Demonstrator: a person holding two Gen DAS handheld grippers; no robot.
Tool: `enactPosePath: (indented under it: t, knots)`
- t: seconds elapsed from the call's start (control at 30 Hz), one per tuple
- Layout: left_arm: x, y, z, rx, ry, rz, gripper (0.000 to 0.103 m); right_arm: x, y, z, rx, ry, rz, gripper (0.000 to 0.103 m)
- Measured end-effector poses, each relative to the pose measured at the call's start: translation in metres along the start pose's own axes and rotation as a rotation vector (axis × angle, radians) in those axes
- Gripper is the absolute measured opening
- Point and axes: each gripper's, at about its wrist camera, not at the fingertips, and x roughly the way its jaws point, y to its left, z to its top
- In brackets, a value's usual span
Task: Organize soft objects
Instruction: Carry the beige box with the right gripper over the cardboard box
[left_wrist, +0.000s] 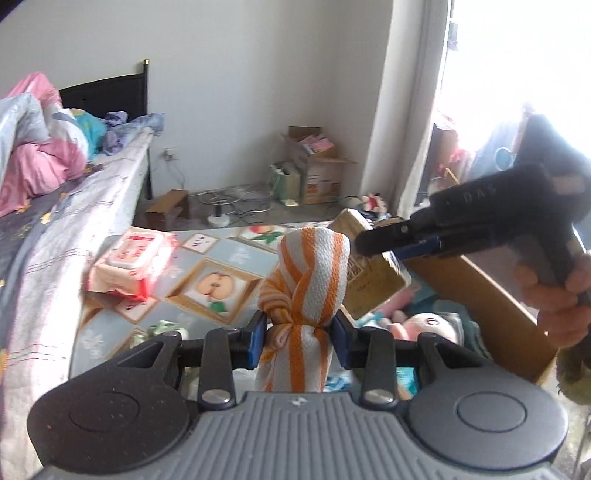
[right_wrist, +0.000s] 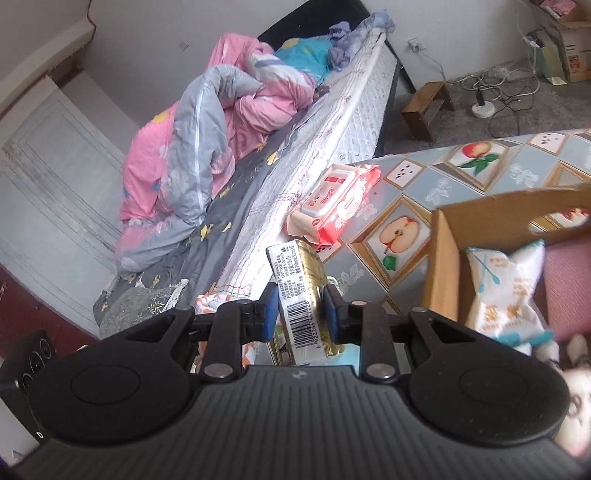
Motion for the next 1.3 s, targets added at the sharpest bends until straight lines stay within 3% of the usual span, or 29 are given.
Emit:
enactPosePath:
  t: [0.2, 0.47, 0.8, 0.93, 0.97, 1.1, 1.3]
  knots:
    - [0.027, -0.071, -0.008, -0.011, 0.098, -0.194, 0.038, -0.097, -0.050, -0.067, 0.115, -0.068, -0.108, 0.025]
    - [0.091, -0.133, -0.033, -0.107, 0.271, -0.272, 0.038, -0.165, -0.105, -0.131, 0.185, -0.100, -0.265, 0.025]
    - [0.150, -0.159, -0.049, -0.186, 0.377, -0.203, 0.042, -0.186, -0.147, -0.144, 0.227, -0.141, -0.277, 0.025]
    - [0.159, -0.160, -0.052, -0.184, 0.398, -0.185, 0.059, -0.183, -0.156, -0.145, 0.241, -0.124, -0.269, 0.025]
    - [0.159, -0.161, -0.051, -0.186, 0.399, -0.179, 0.063, -0.183, -0.156, -0.144, 0.241, -0.121, -0.268, 0.025]
    - [0.156, -0.159, -0.049, -0.180, 0.395, -0.172, 0.064, -0.180, -0.159, -0.140, 0.238, -0.112, -0.270, 0.025]
    - [0.129, -0.147, -0.036, -0.145, 0.312, -0.166, 0.064, -0.169, -0.162, -0.135, 0.255, -0.068, -0.240, 0.026]
